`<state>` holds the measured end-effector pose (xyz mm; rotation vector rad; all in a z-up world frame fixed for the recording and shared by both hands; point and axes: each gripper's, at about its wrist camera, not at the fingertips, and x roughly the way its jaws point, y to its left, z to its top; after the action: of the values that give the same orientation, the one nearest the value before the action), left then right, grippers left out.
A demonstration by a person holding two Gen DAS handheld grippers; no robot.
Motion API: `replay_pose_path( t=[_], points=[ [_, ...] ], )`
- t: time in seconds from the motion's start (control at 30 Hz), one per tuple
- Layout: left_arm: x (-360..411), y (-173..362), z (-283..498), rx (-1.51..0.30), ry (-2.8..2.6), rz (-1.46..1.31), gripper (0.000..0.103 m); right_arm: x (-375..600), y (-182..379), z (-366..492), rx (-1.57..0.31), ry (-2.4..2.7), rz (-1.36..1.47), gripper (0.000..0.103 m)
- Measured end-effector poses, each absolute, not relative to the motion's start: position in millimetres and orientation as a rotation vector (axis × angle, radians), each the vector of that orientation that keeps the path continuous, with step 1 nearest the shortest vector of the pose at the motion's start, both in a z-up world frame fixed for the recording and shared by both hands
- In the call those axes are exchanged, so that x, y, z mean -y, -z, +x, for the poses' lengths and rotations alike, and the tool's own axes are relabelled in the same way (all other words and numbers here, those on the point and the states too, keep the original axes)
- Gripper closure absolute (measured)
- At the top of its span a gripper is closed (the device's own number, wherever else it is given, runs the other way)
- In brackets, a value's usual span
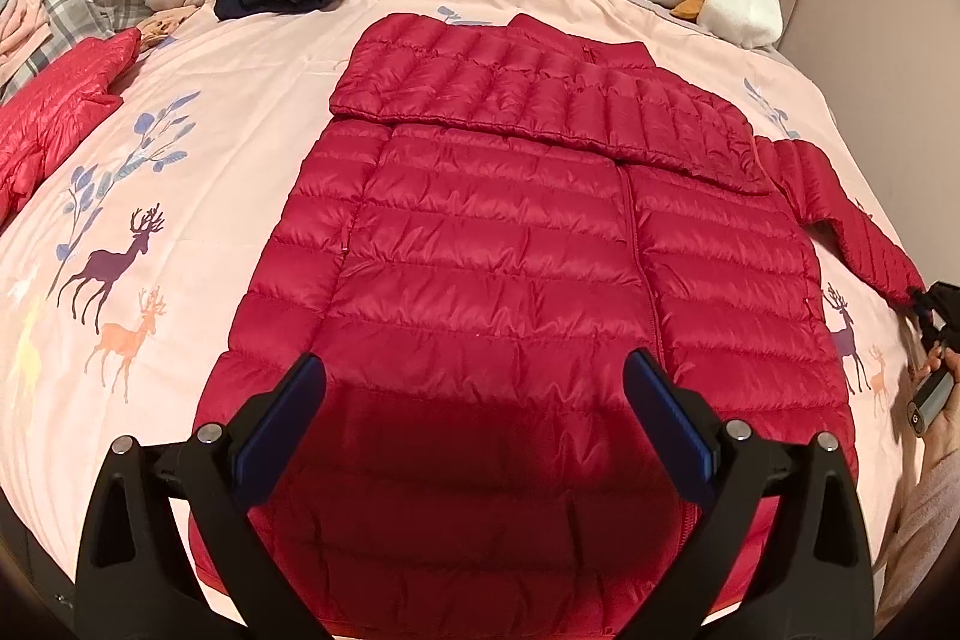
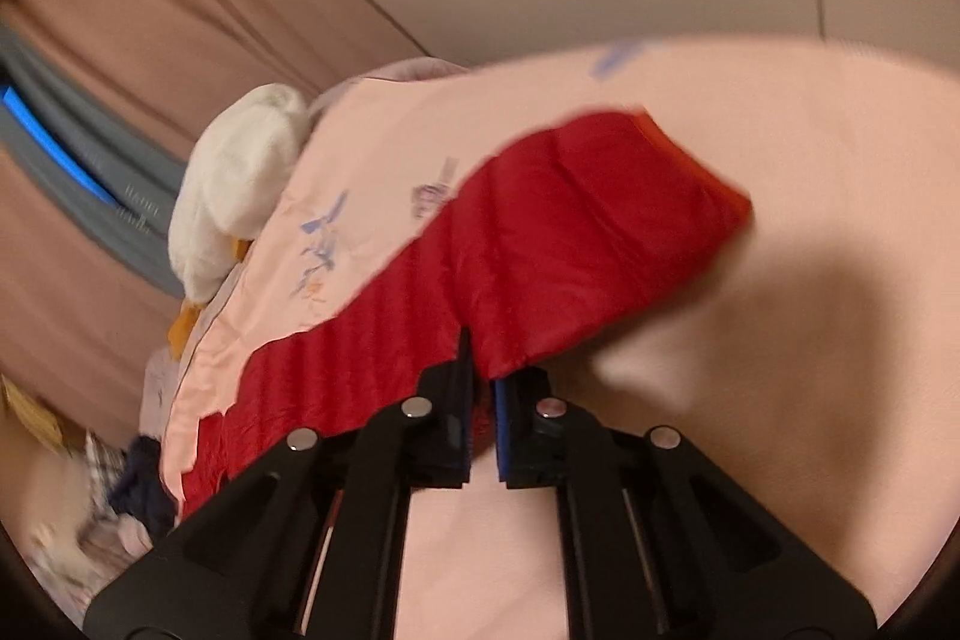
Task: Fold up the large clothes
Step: 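Grasp the other sleeve cuff with the right gripper and lift it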
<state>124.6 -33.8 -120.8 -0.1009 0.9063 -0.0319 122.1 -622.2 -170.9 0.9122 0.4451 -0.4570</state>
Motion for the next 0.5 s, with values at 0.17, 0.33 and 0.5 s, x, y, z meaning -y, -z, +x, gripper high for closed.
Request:
replay_pose_path(
  t=[0.17, 0.33, 0.5],
  points=[
    [34.8, 122.7, 122.1, -0.912, 0.043, -0.109, 0.003, 604.4, 135.4, 124.1, -0.4, 0.39, 0.826, 0.098],
    [35.9, 122.8, 117.9, -0.909, 0.054, -0.101, 0.003, 577.7, 100.3, 128.2, -0.37, 0.315, 0.74, 0.098],
    [30.9, 122.9, 114.3, -0.904, 0.054, -0.115, 0.003, 537.7, 70.2, 141.0, -0.37, 0.229, 0.631, 0.098]
  ],
)
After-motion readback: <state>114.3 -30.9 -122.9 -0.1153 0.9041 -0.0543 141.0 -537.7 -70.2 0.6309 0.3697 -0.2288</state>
